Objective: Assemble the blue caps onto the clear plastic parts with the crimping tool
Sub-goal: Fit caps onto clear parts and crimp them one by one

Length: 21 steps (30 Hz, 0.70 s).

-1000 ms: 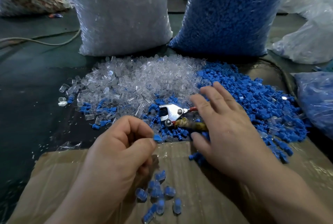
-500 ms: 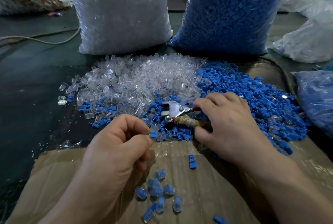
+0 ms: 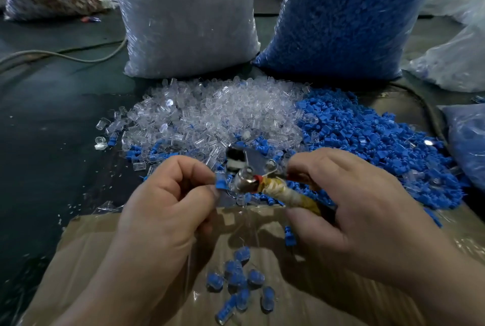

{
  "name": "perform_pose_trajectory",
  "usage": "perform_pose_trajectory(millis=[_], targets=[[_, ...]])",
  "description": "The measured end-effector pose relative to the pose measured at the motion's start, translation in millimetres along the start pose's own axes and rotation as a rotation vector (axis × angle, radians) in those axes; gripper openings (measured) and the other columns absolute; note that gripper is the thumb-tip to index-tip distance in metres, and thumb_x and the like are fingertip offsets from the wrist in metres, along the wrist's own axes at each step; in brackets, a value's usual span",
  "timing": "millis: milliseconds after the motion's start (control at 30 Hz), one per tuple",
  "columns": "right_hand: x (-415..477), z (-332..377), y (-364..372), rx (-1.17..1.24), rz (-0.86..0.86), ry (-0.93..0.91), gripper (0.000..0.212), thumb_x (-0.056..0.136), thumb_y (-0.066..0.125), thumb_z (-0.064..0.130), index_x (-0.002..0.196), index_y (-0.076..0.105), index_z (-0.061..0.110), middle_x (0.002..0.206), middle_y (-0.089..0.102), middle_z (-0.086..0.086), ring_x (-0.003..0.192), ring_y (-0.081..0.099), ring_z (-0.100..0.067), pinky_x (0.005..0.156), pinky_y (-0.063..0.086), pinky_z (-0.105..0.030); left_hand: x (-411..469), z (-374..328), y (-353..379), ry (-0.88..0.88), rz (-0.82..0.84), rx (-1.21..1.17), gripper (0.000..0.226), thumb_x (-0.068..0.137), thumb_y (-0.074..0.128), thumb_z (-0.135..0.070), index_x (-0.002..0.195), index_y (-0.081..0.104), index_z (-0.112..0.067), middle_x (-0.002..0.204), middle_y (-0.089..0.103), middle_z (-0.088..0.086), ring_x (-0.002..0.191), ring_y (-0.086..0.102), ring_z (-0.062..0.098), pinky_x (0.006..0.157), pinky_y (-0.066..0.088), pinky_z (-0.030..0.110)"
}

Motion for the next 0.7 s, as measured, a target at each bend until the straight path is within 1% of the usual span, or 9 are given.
perform_pose_trajectory(millis=[67, 200, 267, 333, 433, 467, 533, 600, 700], targets=[[-0.2, -0.4, -0.7, 0.004, 0.032, -0.005, 0.046, 0.079, 0.046, 0.055, 0.117, 0.054, 0.031, 0.1, 0.059, 0.016, 0.088, 0.055, -0.008, 0.069, 0.05, -0.031, -0.4, -1.5, -0.7, 0.015, 0.002, -0.013, 0.024, 0.087, 0.067, 0.001, 0.08, 0.07, -0.022, 0.062, 0.062, 0.006, 0.05, 0.055, 0.016, 0.044, 0.048, 0.022], [-1.2, -1.0, 0.3, 0.042, 0.076, -0.007, 0.05, 0.078, 0.045, 0.057, 0.121, 0.054, 0.032, 0.108, 0.059, 0.018, 0.097, 0.054, -0.006, 0.078, 0.052, -0.035, -1.8, -6.8, -0.3, 0.044, 0.038, -0.01, 0.021, 0.081, 0.072, -0.004, 0.078, 0.07, -0.024, 0.063, 0.064, 0.004, 0.052, 0.058, 0.015, 0.046, 0.05, 0.022], [-2.3, -0.7, 0.2, 0.048, 0.086, -0.012, 0.053, 0.079, 0.044, 0.058, 0.124, 0.052, 0.032, 0.112, 0.058, 0.018, 0.101, 0.053, -0.004, 0.082, 0.05, -0.034, -3.2, -9.6, 0.7, 0.056, 0.047, -0.02, 0.015, 0.073, 0.079, -0.015, 0.077, 0.07, -0.026, 0.064, 0.064, 0.004, 0.052, 0.058, 0.013, 0.047, 0.05, 0.02], [-2.3, 0.2, -0.3, 0.049, 0.089, -0.023, 0.052, 0.079, 0.044, 0.057, 0.125, 0.051, 0.032, 0.112, 0.059, 0.018, 0.102, 0.053, -0.004, 0.082, 0.05, -0.033, -3.9, -9.6, 1.0, 0.084, 0.046, 0.019, 0.018, 0.07, 0.084, -0.02, 0.078, 0.07, -0.027, 0.068, 0.065, 0.007, 0.054, 0.057, 0.014, 0.048, 0.051, 0.021], [-1.7, -0.3, 0.0, 0.037, 0.109, -0.036, 0.051, 0.08, 0.044, 0.058, 0.126, 0.049, 0.035, 0.112, 0.057, 0.02, 0.103, 0.052, -0.003, 0.082, 0.049, -0.03, -3.1, -7.1, 0.7, 0.121, 0.021, 0.071, 0.025, 0.079, 0.076, -0.005, 0.078, 0.07, -0.029, 0.067, 0.065, 0.005, 0.055, 0.057, 0.014, 0.05, 0.05, 0.024], [-1.5, -0.7, 0.1, 0.03, 0.117, -0.039, 0.052, 0.08, 0.044, 0.058, 0.127, 0.047, 0.036, 0.114, 0.056, 0.021, 0.104, 0.051, -0.002, 0.084, 0.049, -0.03, -2.9, -7.0, 0.6, 0.126, 0.012, 0.086, 0.027, 0.081, 0.077, -0.004, 0.078, 0.069, -0.03, 0.066, 0.065, 0.004, 0.055, 0.056, 0.014, 0.05, 0.05, 0.026], [-1.0, -1.5, 0.2, 0.021, 0.129, -0.044, 0.053, 0.081, 0.043, 0.06, 0.128, 0.046, 0.037, 0.115, 0.055, 0.022, 0.106, 0.05, -0.001, 0.087, 0.048, -0.028, -2.7, -6.7, 0.8, 0.135, 0.014, 0.102, 0.017, 0.077, 0.078, -0.016, 0.08, 0.069, -0.03, 0.067, 0.065, 0.003, 0.056, 0.057, 0.016, 0.054, 0.051, 0.034], [-1.0, -1.7, -0.3, 0.026, 0.129, -0.049, 0.053, 0.081, 0.044, 0.059, 0.128, 0.047, 0.036, 0.115, 0.055, 0.021, 0.106, 0.05, -0.001, 0.087, 0.048, -0.028, -2.4, -6.7, 0.6, 0.133, 0.018, 0.103, 0.013, 0.07, 0.071, -0.023, 0.08, 0.069, -0.031, 0.069, 0.066, 0.003, 0.057, 0.057, 0.018, 0.056, 0.051, 0.04], [-0.7, -1.6, -0.3, 0.019, 0.113, -0.066, 0.052, 0.082, 0.046, 0.057, 0.128, 0.049, 0.033, 0.114, 0.057, 0.019, 0.105, 0.052, -0.003, 0.086, 0.049, -0.028, -2.2, -7.5, -0.7, 0.152, 0.022, 0.107, 0.014, 0.069, 0.072, -0.025, 0.081, 0.069, -0.033, 0.073, 0.067, 0.0, 0.057, 0.059, 0.015, 0.054, 0.053, 0.032]])
Point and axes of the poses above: each hand's wrist, its own x-axis towards the middle knuckle, its own y-axis out of the palm, z = x × y, the point moved 1 cm from there along x, towards the middle knuckle
